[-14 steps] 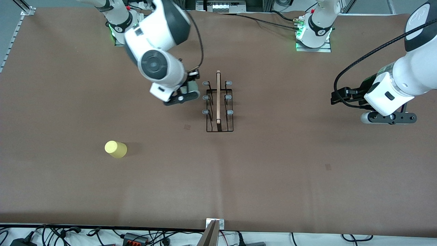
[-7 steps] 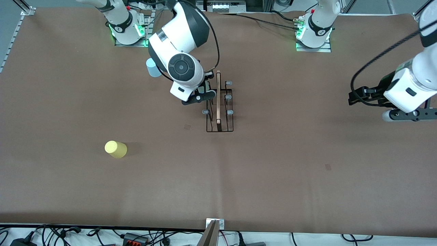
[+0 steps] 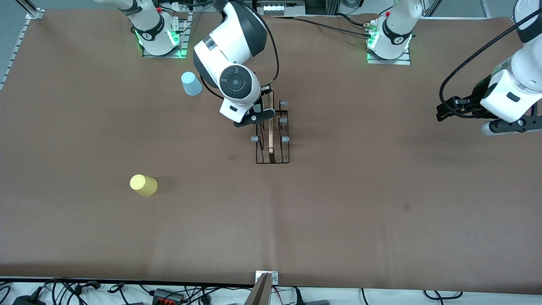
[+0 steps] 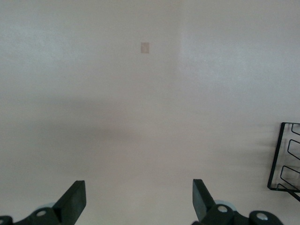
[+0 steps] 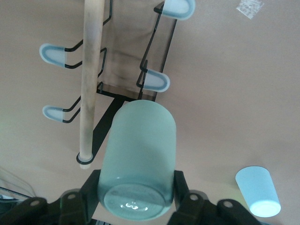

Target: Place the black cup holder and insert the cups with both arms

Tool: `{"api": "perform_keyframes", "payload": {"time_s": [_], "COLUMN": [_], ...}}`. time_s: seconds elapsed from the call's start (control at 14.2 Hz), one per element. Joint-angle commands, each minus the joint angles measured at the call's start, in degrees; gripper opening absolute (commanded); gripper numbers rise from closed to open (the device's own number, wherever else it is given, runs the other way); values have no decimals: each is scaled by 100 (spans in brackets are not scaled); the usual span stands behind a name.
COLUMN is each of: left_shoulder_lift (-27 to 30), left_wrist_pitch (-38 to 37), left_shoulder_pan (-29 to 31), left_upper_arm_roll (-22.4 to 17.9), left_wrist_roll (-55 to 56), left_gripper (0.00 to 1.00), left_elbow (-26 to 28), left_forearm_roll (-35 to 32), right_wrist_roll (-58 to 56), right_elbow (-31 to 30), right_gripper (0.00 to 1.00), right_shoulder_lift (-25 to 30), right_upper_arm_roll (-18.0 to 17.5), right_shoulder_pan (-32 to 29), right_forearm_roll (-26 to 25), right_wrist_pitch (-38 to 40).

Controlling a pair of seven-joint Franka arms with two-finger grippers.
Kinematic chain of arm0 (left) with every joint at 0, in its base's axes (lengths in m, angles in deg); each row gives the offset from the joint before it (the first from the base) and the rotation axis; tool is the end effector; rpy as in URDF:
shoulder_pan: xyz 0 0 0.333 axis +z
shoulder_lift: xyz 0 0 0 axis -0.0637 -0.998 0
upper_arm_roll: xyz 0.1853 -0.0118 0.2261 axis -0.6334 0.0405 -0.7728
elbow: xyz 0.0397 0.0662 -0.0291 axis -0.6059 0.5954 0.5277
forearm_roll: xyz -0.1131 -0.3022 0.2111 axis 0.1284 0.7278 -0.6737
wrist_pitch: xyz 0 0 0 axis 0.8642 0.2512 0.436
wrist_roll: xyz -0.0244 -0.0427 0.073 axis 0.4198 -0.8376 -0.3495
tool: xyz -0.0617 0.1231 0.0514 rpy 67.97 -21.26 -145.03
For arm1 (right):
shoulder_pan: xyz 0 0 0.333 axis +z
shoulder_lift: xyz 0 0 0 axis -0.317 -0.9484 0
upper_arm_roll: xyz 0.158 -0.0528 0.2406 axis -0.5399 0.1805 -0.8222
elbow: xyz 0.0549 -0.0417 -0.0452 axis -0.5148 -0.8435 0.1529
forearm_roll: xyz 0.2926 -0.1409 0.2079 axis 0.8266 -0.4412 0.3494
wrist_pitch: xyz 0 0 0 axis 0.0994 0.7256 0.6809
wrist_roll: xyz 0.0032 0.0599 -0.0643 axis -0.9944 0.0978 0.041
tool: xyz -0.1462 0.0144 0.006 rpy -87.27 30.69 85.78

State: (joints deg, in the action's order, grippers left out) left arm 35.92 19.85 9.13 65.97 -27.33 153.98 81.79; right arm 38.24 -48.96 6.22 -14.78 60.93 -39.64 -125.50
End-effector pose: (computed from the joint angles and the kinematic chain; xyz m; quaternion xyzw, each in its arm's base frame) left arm 0.5582 -0.0396 0.5140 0.9969 0.0690 -0.0369 0.0005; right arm 0.4420 0.4475 0.3167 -0.9676 -0.1350 0.2117 0.0277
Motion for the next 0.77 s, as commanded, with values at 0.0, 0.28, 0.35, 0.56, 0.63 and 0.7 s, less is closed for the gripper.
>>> {"api": "perform_keyframes", "payload": {"time_s": [0.0,0.28,0.35,0.56,0.63,0.7], "left_shoulder_lift": [172,163,163,137,137,111], "left_wrist_pitch": [138,85,85,137,138,146], "left_shoulder_pan": [-117,-178,-256,-380,-380,-363], "left_upper_arm_roll": [-120,-120,-137,-163,-181,-172], "left_wrist_roll": [189,304,313,331,322,305], "left_gripper": [100,100,100,100,100,100], "left_elbow": [185,62,53,44,53,35], "left_forearm_roll": [90,63,63,-191,-218,-227], "right_wrist_roll": [59,59,59,41,33,41], "right_elbow": [141,141,141,141,141,141], "right_gripper": [15,16,16,16,17,19], "right_shoulder_lift": [-131,-254,-272,-386,-430,-456], "right_upper_arm_roll": [42,42,42,51,51,51], "right_shoulder_pan": [35,61,88,88,88,88], "right_forearm_roll": [95,262,253,201,192,183], "right_wrist_pitch": [63,54,45,45,45,11]}}
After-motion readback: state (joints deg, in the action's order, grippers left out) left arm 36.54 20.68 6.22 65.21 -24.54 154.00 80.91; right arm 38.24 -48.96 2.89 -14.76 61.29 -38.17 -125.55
